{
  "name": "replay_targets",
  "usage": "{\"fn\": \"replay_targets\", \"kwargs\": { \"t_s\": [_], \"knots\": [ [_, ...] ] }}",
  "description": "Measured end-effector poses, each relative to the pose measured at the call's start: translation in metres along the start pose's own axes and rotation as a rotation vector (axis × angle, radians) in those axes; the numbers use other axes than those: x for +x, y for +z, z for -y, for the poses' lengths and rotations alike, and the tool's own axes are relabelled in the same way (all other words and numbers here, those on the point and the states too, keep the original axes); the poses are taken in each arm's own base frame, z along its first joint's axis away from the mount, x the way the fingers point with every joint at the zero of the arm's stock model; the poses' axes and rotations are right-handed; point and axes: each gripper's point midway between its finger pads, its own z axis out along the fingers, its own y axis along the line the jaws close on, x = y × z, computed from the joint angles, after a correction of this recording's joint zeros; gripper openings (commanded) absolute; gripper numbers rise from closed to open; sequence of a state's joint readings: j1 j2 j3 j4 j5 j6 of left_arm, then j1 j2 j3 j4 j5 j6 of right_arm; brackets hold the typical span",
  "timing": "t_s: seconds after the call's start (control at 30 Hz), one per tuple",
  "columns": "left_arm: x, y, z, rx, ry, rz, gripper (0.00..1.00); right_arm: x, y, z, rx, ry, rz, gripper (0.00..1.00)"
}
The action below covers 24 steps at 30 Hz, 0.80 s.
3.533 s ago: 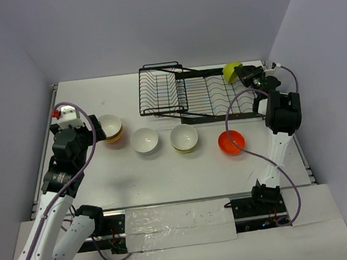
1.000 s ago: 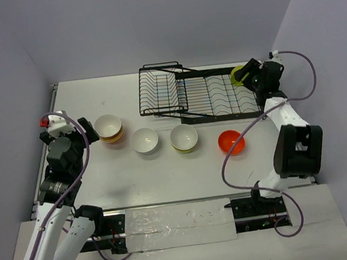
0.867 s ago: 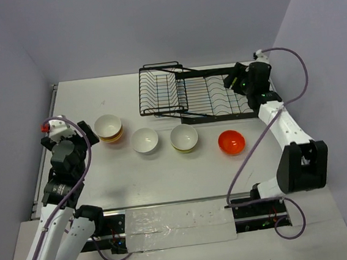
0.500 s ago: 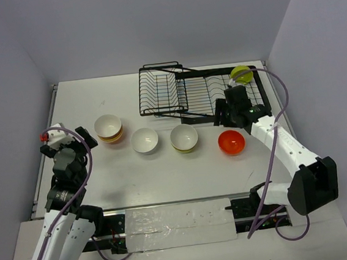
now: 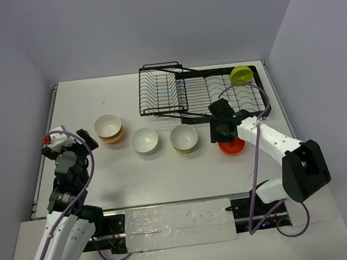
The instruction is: Load the bowls into the dish rack
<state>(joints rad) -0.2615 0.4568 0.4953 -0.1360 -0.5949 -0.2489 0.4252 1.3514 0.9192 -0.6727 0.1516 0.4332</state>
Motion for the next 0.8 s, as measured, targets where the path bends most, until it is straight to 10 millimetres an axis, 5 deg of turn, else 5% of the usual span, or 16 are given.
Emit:
{"fn": "replay_targets", "kwargs": {
  "t_s": [0.6, 0.8],
  "knots": [
    [-0.004, 0.0, 0.001, 0.002, -0.01, 0.017, 0.98, 0.008, 0.026, 0.003, 0.07, -0.017, -0.042, 0.29],
    [-0.004, 0.0, 0.001, 0.002, -0.008, 0.017, 0.97, 0.008, 0.027, 0.004, 0.082, -0.024, -0.041, 0.0]
  ]
}}
